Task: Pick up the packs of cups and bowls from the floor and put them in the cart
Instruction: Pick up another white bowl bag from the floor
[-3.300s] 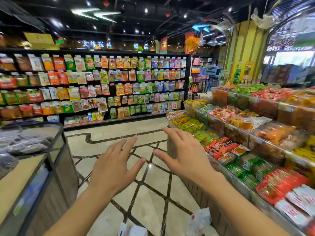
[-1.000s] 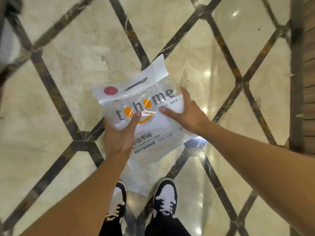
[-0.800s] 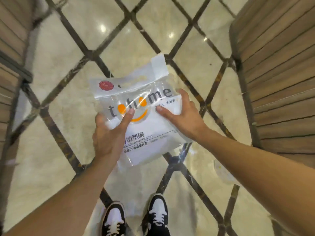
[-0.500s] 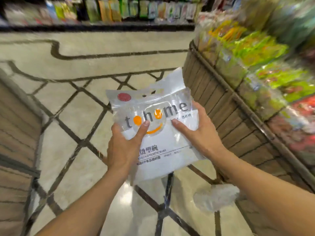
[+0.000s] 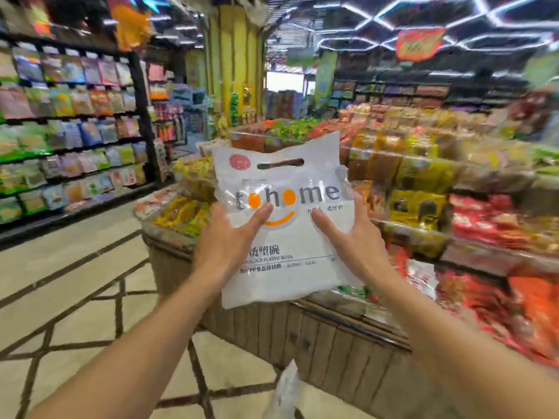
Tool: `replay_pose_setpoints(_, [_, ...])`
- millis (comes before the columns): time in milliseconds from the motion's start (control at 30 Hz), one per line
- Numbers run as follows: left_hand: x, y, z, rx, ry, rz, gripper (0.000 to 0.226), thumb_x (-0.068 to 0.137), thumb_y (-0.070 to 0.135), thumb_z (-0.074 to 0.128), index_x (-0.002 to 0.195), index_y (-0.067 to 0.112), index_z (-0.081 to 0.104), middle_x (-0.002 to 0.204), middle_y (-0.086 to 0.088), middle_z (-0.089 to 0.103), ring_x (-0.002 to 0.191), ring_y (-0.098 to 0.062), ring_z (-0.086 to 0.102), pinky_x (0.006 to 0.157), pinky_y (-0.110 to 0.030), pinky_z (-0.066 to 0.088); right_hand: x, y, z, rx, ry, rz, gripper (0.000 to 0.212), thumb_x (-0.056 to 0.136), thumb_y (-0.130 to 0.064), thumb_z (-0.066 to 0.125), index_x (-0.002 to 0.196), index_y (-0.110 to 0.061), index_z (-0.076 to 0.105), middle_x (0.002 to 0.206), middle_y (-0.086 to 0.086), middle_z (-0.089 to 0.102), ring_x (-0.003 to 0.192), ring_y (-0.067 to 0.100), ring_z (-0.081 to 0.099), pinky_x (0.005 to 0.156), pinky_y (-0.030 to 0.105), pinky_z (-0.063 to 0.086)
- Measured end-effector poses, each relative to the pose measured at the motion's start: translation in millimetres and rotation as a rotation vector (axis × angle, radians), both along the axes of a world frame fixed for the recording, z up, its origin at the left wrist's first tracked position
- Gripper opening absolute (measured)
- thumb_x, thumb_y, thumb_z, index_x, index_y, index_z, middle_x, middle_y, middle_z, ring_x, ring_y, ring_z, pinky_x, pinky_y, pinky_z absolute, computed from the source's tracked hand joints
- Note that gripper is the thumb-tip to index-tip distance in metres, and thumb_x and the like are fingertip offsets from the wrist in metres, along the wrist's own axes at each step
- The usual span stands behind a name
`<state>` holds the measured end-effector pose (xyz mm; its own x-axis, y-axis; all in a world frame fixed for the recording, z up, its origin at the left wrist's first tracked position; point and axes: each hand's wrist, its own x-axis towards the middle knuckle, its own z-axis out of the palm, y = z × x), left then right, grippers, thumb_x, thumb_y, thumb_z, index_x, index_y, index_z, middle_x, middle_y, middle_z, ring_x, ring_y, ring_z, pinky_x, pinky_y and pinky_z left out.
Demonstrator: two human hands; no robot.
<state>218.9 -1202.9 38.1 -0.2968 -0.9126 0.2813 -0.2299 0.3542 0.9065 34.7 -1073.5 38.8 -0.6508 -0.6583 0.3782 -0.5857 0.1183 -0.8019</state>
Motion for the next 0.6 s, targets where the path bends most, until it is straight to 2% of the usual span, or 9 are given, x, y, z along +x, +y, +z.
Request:
replay_pose_setpoints(133, [-76, 87, 42, -0.041, 0.030, -0.214, 0.093, 0.065, 0.085, 0.069, 0.138, 0.030, 0.049, 0.126, 0.006, 0.070, 0.114, -0.024, 0.066, 0.100, -0.045, 0.052, -42, 120, 28, -0.094, -0.040, -0.224, 0.086, 0.074, -0.090, 0.054, 0.146, -0.050, 0.031, 0.118, -0.015, 0.064, 0.113, 0.023, 0.064, 0.094, 0.045, 0.049])
replay_pose_setpoints(200, [-114, 140, 53, -0.059, 0.049, -0.304, 0.094, 0.060, 0.087, 0.070, 0.133, 0.031, 0.050, 0.120, 0.011, 0.068, 0.107, -0.019, 0.065, 0.099, -0.043, 0.052, -62, 183, 35, -0.140, -0.053, -0.343, 0.082, 0.078, -0.087, 0.056, 0.147, -0.047, 0.034, 0.119, -0.014, 0.064, 0.118, 0.026, 0.064, 0.091, 0.041, 0.047])
replay_pose_setpoints(267, [-152, 196, 57, -0.067, 0.075, -0.373, 0.098, 0.055, 0.092, 0.068, 0.128, 0.029, 0.054, 0.117, 0.009, 0.069, 0.107, -0.021, 0.067, 0.098, -0.044, 0.053, -80, 248, 40, -0.175, -0.053, -0.450, 0.091, 0.074, -0.088, 0.056, 0.150, -0.042, 0.035, 0.124, -0.011, 0.064, 0.123, 0.027, 0.062, 0.093, 0.041, 0.046])
replay_pose_setpoints(333, [-187, 254, 57, -0.060, 0.096, -0.444, 0.094, 0.059, 0.088, 0.071, 0.129, 0.028, 0.056, 0.113, 0.012, 0.068, 0.110, -0.021, 0.066, 0.096, -0.041, 0.052, -96, 313, 42, -0.175, -0.048, -0.539, 0.102, 0.066, -0.093, 0.050, 0.151, -0.040, 0.034, 0.134, -0.005, 0.066, 0.125, 0.029, 0.061, 0.099, 0.046, 0.049])
replay_pose_setpoints(433, [-236, 346, 52, -0.051, 0.077, -0.559, 0.080, 0.069, 0.079, 0.074, 0.127, 0.026, 0.055, 0.105, 0.013, 0.063, 0.107, -0.022, 0.062, 0.087, -0.036, 0.046, -118, 414, 37, -0.137, -0.050, -0.662, 0.109, 0.061, -0.098, 0.043, 0.151, -0.039, 0.034, 0.137, 0.000, 0.066, 0.124, 0.032, 0.062, 0.100, 0.049, 0.050])
replay_pose_setpoints(500, [-264, 407, 47, -0.036, 0.052, -0.640, 0.084, 0.072, 0.076, 0.074, 0.133, 0.023, 0.053, 0.109, 0.008, 0.066, 0.109, -0.026, 0.062, 0.088, -0.037, 0.046, -131, 482, 32, -0.105, -0.056, -0.740, 0.110, 0.060, -0.100, 0.040, 0.151, -0.039, 0.034, 0.138, -0.001, 0.065, 0.123, 0.032, 0.062, 0.099, 0.050, 0.050])
replay_pose_setpoints(567, [-289, 470, 40, -0.016, 0.051, -0.714, 0.093, 0.072, 0.078, 0.073, 0.141, 0.021, 0.049, 0.123, -0.001, 0.066, 0.118, -0.030, 0.062, 0.093, -0.038, 0.048, -142, 547, 26, -0.097, -0.068, -0.816, 0.100, 0.066, -0.098, 0.044, 0.148, -0.041, 0.037, 0.133, -0.005, 0.066, 0.119, 0.029, 0.063, 0.096, 0.048, 0.050])
replay_pose_setpoints(600, [-301, 498, 36, -0.004, 0.050, -0.752, 0.091, 0.074, 0.076, 0.073, 0.143, 0.020, 0.048, 0.124, -0.001, 0.063, 0.120, -0.030, 0.061, 0.090, -0.037, 0.045, -147, 577, 22, -0.098, -0.074, -0.848, 0.094, 0.071, -0.095, 0.048, 0.147, -0.040, 0.038, 0.130, -0.007, 0.066, 0.118, 0.027, 0.063, 0.094, 0.046, 0.050])
